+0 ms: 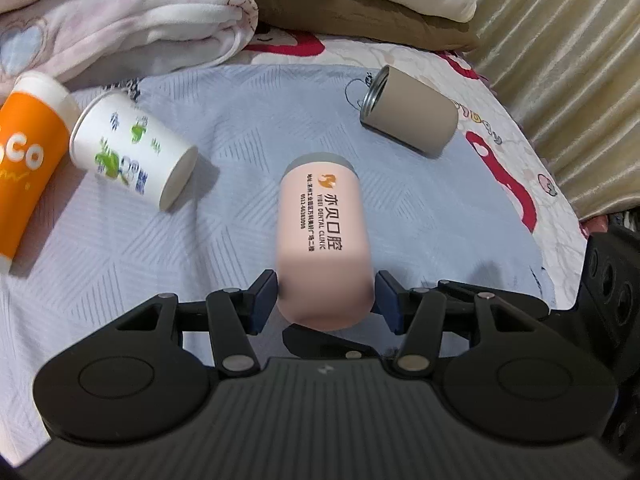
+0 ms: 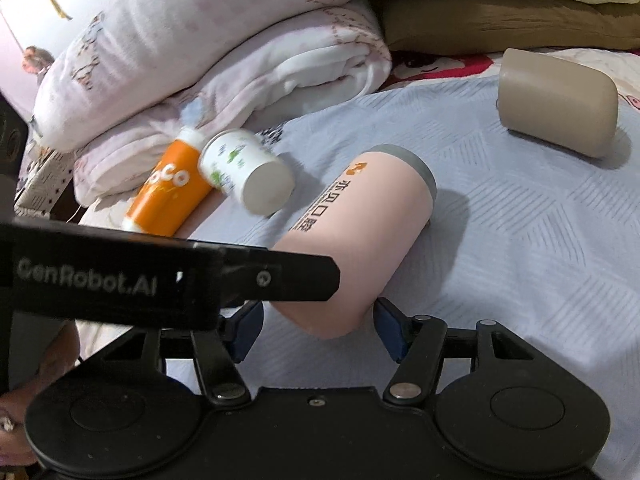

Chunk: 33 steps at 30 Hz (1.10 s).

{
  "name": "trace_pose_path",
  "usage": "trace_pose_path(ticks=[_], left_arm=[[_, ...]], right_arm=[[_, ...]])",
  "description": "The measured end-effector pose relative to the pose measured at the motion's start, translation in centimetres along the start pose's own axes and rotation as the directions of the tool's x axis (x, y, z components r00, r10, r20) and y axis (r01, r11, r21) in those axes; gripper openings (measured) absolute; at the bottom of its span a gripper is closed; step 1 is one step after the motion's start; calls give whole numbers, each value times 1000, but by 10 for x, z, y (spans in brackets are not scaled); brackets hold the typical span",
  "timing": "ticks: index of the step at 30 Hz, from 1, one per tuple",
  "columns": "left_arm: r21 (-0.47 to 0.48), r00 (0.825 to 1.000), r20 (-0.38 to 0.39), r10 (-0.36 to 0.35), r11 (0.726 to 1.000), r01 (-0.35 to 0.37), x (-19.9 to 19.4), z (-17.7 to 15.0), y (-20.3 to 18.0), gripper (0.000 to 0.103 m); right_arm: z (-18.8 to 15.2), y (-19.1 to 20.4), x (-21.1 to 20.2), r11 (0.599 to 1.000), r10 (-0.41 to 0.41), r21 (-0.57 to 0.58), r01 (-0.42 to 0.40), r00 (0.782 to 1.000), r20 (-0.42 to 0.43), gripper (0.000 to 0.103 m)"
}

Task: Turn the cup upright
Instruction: 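Close the left gripper on the pink cup's body, then rotate the left tool to tip the pink cup rim-up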

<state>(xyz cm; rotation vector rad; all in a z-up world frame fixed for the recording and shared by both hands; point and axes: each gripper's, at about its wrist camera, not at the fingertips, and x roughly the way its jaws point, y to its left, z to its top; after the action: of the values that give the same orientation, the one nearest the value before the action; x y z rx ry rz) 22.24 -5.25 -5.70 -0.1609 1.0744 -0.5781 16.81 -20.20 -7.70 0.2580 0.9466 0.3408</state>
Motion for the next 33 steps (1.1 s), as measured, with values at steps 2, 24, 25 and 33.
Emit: trace_pose_path(ticks=[2,24,25,33], left_arm=[[1,1000,-14,-17,1000,17,-3,-6,-1,52],[-111,997,-26,-78,991,75,-10,-16,26,79],[-119,997,-25,-78,990,74,-7,-13,30,79],[-96,995,-57,-81,992,76,17,0,34,76]], right_arm=[[-5,3,-3,1000,-10,-9,9,1000,-8,65],[-10,13,-10,994,63,-81,-73,991,-115,80],[-5,10,-9,993,90,-68,-99,988,-125,86],[11,-8,12,993,121,24,-118,976,-180,89]])
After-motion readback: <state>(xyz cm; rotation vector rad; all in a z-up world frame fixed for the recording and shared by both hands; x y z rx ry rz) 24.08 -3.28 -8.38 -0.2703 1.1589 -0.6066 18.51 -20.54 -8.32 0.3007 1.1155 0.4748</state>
